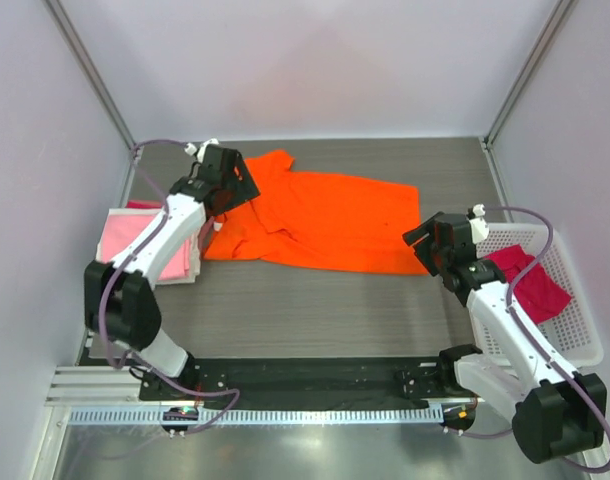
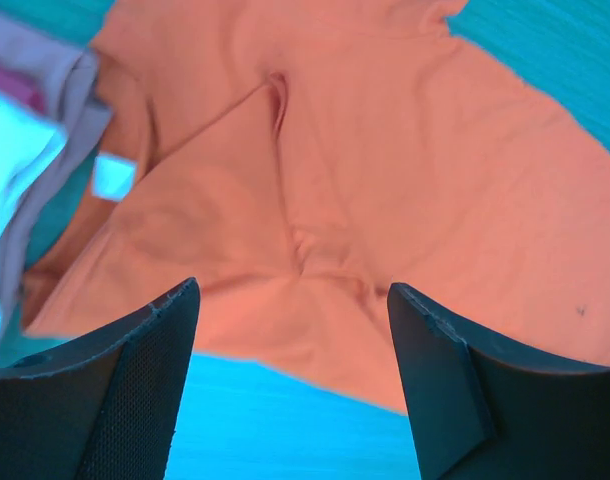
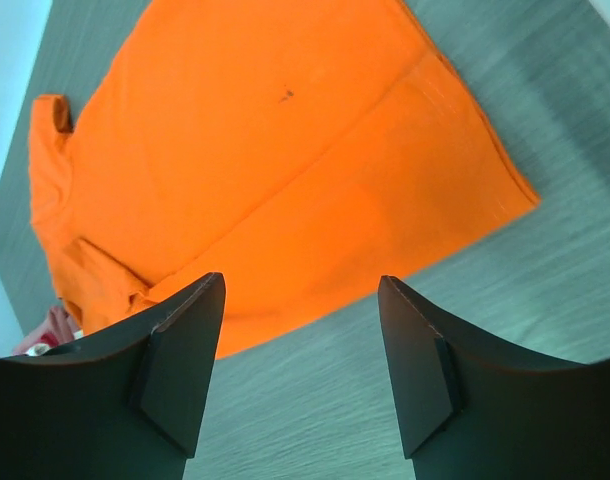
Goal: Fold and stack the t-shirts
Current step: Fold the tshirt
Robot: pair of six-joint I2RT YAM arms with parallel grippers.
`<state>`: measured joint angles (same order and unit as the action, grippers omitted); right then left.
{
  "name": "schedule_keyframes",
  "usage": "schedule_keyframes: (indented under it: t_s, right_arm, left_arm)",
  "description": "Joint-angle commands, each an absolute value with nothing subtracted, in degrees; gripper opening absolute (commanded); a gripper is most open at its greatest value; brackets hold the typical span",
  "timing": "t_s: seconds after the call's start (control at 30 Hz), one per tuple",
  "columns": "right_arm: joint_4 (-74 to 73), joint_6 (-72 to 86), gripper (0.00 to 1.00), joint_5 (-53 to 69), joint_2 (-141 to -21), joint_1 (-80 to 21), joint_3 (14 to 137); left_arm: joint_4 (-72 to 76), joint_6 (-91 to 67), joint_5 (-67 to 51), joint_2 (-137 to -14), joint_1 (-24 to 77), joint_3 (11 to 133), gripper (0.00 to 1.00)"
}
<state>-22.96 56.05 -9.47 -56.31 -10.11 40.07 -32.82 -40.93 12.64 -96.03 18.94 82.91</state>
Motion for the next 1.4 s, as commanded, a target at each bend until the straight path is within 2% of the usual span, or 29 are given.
schedule_keyframes:
  t_s: [0.0,0.17,0.33,0.73,0.77,0.83,0.87,0.9,0.97,1.23,1.37]
  right_arm:
    - [-26.9,61.3,0.68,-19.3,-53.9,-13.6,36.0]
    - [-25.8,69.3,0.67,-25.2,-52.9,-17.5,30.1]
    - [-20.0,76.6,0.65,-30.0,-56.1,-18.7,24.4]
    - [-10.8,82.6,0.60,-38.0,-71.4,-18.7,26.6]
    - [-10.3,82.7,0.58,-38.1,-72.3,-18.7,26.8]
    - [-10.3,82.7,0.42,-39.0,-74.1,-18.8,27.4]
    - [-10.5,82.7,0.33,-39.4,-74.3,-18.7,27.6]
    - [-10.8,82.8,0.15,-39.6,-74.1,-18.7,27.6]
    - [-11.2,81.4,0.01,-41.4,-72.2,-18.6,27.4]
    - [-16.1,67.6,0.01,-44.4,-64.1,-13.2,31.2]
    - [-15.6,59.6,0.01,-36.1,-64.3,-7.0,32.5]
  left_arm:
    - [-30.5,-44.1,14.7,-86.9,19.2,72.2,0.76]
    - [-27.2,-49.0,14.8,-75.0,19.2,60.3,0.76]
    - [-22.5,-51.3,14.0,-68.6,19.2,50.6,0.77]
    - [-21.4,-53.3,18.7,-62.3,19.2,42.5,0.77]
    - [-21.9,-53.4,19.4,-62.0,19.2,42.2,0.77]
    - [-22.8,-53.9,21.6,-61.3,19.2,41.5,0.77]
    - [-23.4,-54.5,22.2,-60.5,19.2,41.2,0.77]
    - [-23.6,-54.9,22.9,-60.1,19.2,40.9,0.77]
    - [-23.1,-56.3,23.9,-58.9,19.2,39.2,0.77]
    - [-16.3,-59.1,20.0,-60.6,19.2,33.1,0.76]
    - [-11.0,-60.1,18.2,-63.8,19.9,31.6,0.73]
